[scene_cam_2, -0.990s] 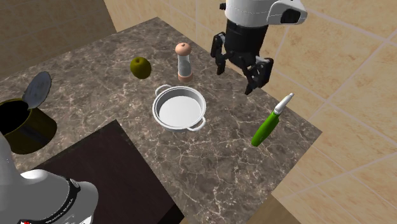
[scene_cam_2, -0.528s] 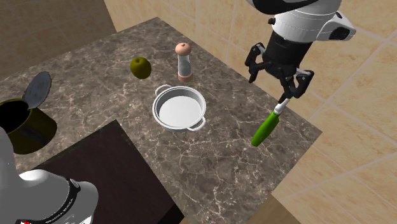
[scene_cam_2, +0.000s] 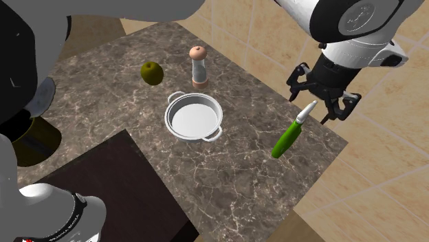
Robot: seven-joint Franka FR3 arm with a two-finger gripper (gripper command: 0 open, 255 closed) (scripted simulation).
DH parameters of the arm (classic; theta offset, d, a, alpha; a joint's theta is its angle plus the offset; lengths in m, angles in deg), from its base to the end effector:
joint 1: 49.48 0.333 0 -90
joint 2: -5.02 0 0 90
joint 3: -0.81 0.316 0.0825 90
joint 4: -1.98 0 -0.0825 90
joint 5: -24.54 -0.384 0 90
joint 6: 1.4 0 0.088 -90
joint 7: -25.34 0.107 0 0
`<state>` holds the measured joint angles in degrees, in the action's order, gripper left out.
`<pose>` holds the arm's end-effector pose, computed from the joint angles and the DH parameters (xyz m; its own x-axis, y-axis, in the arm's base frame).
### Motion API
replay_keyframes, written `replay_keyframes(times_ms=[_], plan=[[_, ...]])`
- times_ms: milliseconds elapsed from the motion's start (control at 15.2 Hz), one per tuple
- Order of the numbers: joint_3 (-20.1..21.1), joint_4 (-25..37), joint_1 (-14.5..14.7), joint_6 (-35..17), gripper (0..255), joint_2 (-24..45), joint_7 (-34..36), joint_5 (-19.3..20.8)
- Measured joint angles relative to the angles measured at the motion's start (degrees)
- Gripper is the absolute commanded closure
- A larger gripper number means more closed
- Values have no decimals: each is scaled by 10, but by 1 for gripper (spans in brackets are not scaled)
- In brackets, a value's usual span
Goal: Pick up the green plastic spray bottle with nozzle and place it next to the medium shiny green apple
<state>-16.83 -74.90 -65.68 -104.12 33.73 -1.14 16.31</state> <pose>0.6076 -0.3422 0.4473 0.9914 -0.1279 -0.0275 -0.1281 -0.9917 -0.0060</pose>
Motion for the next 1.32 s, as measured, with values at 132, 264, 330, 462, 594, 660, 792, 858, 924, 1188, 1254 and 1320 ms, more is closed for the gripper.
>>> replay_keyframes(times_ms=[132,264,330,462,594,660,792,858,924,1188,1254,1320], plan=[[1,-11,1,-13,0,3,-1,-1],[1,-24,2,-28,0,4,-1,-2],[1,-27,2,-30,0,4,-1,-2],[2,-29,2,-33,0,4,-1,-2],[2,-29,2,-33,0,4,-1,-2],[2,-29,2,-33,0,4,-1,-2],[2,-29,2,-33,255,4,-1,-2],[2,-29,2,-33,255,4,-1,-2],[2,-29,2,-33,255,4,-1,-2],[2,-29,2,-33,255,4,-1,-2],[2,-29,2,-33,255,4,-1,-2],[2,-29,2,-33,255,4,-1,-2]])
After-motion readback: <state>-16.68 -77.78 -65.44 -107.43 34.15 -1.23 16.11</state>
